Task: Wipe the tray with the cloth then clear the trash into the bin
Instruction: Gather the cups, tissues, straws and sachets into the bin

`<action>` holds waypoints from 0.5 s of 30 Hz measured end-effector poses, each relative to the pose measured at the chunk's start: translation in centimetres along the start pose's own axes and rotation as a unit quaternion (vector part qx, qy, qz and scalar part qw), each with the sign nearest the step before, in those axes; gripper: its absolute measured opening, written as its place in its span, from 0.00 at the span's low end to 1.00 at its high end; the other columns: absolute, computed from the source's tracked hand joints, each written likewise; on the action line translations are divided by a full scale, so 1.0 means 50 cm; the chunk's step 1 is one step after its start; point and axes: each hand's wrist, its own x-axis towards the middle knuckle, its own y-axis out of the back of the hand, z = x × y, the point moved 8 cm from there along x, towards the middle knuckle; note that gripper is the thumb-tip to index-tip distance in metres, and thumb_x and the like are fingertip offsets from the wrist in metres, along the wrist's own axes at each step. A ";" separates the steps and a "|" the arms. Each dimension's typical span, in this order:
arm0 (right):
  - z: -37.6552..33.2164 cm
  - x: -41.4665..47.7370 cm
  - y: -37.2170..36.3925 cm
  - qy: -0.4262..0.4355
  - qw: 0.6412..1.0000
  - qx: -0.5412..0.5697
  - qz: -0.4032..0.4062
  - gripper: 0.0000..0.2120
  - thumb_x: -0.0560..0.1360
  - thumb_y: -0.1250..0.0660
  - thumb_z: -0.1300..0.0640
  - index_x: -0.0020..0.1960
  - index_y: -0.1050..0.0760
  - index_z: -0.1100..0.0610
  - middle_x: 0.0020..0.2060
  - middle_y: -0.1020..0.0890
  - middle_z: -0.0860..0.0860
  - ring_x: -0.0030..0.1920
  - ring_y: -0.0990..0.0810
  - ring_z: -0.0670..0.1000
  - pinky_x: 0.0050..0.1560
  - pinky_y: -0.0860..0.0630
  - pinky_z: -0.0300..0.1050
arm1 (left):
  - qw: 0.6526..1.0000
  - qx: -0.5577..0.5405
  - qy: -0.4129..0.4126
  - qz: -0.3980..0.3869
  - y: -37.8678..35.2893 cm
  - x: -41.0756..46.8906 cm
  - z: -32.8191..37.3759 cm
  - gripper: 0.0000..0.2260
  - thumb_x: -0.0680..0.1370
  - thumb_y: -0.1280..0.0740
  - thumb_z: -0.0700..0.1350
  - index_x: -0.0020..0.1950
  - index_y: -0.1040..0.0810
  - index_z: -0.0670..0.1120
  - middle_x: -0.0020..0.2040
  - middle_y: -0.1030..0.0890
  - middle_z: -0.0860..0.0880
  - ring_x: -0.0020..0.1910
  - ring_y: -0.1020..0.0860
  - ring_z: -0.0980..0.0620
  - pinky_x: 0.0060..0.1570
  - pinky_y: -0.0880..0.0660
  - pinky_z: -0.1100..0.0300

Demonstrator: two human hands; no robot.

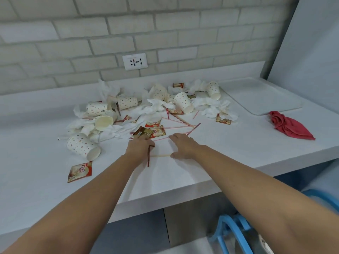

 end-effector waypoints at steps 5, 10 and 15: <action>-0.016 0.052 -0.007 -0.004 0.999 -0.047 -0.013 0.32 0.80 0.43 0.59 0.78 0.56 0.55 0.77 0.49 0.52 0.77 0.52 0.54 0.75 0.47 0.55 | 0.998 -0.022 -0.053 0.013 0.006 0.011 -0.018 0.10 0.76 0.35 0.37 0.53 0.19 0.48 0.56 0.22 0.49 0.58 0.29 0.48 0.53 0.32 0.59; -0.023 0.077 0.001 0.003 0.995 -0.100 -0.002 0.23 0.79 0.43 0.64 0.73 0.37 0.54 0.67 0.34 0.55 0.68 0.35 0.57 0.65 0.38 0.53 | 0.991 -0.035 -0.128 -0.022 0.004 0.009 -0.007 0.07 0.75 0.34 0.37 0.50 0.18 0.45 0.46 0.25 0.49 0.50 0.29 0.52 0.46 0.36 0.66; -0.044 0.075 0.019 0.041 0.992 -0.113 0.025 0.14 0.75 0.43 0.70 0.54 0.25 0.58 0.57 0.25 0.55 0.59 0.28 0.56 0.56 0.36 0.47 | 0.980 0.036 -0.192 -0.047 -0.010 0.004 0.011 0.08 0.78 0.38 0.39 0.55 0.22 0.45 0.53 0.26 0.48 0.55 0.31 0.49 0.49 0.35 0.62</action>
